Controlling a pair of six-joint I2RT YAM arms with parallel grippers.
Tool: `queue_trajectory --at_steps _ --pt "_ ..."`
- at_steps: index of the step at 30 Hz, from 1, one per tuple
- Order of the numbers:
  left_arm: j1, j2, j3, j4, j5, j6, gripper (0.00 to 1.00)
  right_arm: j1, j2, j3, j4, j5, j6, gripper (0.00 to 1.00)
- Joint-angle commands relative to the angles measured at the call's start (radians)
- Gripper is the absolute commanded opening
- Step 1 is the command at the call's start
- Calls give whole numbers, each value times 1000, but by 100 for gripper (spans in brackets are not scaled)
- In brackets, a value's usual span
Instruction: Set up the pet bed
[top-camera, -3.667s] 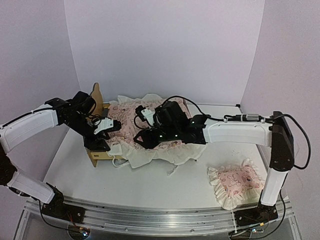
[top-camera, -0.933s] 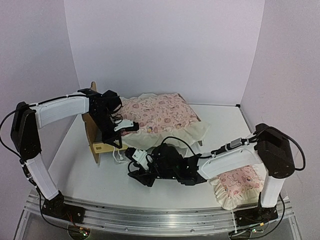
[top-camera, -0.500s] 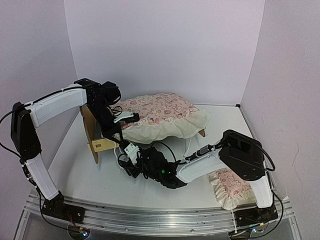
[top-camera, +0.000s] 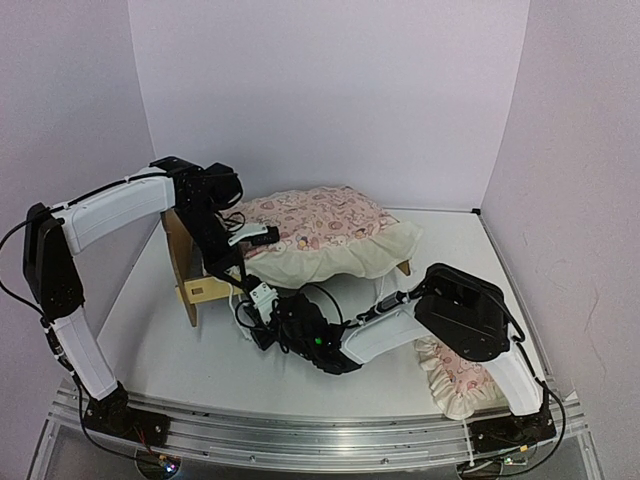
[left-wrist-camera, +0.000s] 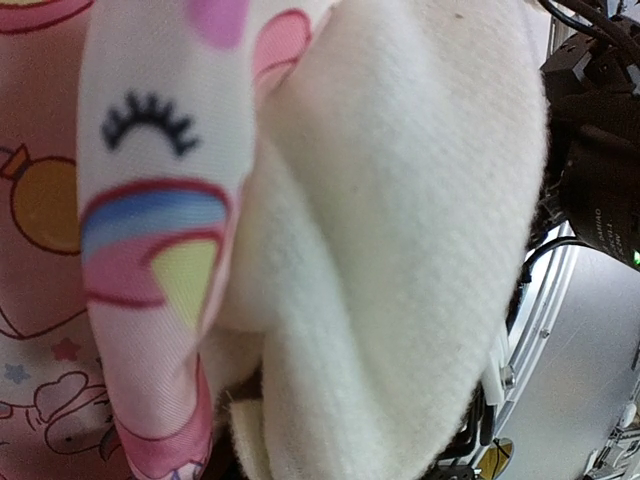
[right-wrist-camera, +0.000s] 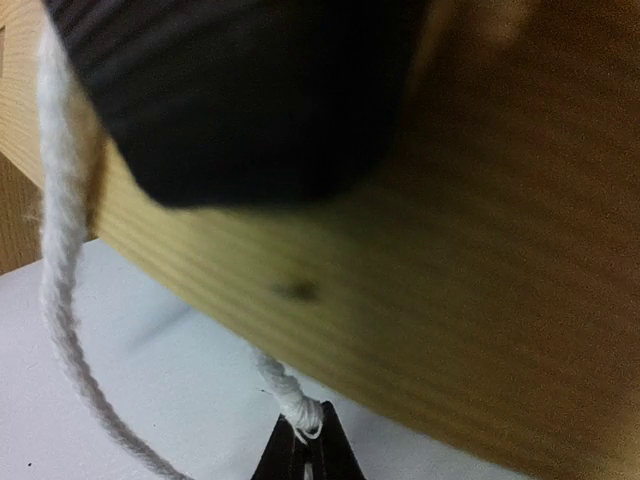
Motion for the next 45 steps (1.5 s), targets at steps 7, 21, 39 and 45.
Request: queue_trajectory --at_steps 7,21,39,45 --pt "63 2 -77 249 -63 28 0 -2 -35 -53 -78 -111 102 0" --pt "101 83 -253 447 -116 127 1 -52 62 89 -283 -257 341 0" --pt "131 -152 -216 192 143 361 68 -63 -197 2 -692 -468 389 0" --pt "139 -189 -258 181 193 432 65 -63 -239 0 -760 -551 421 0"
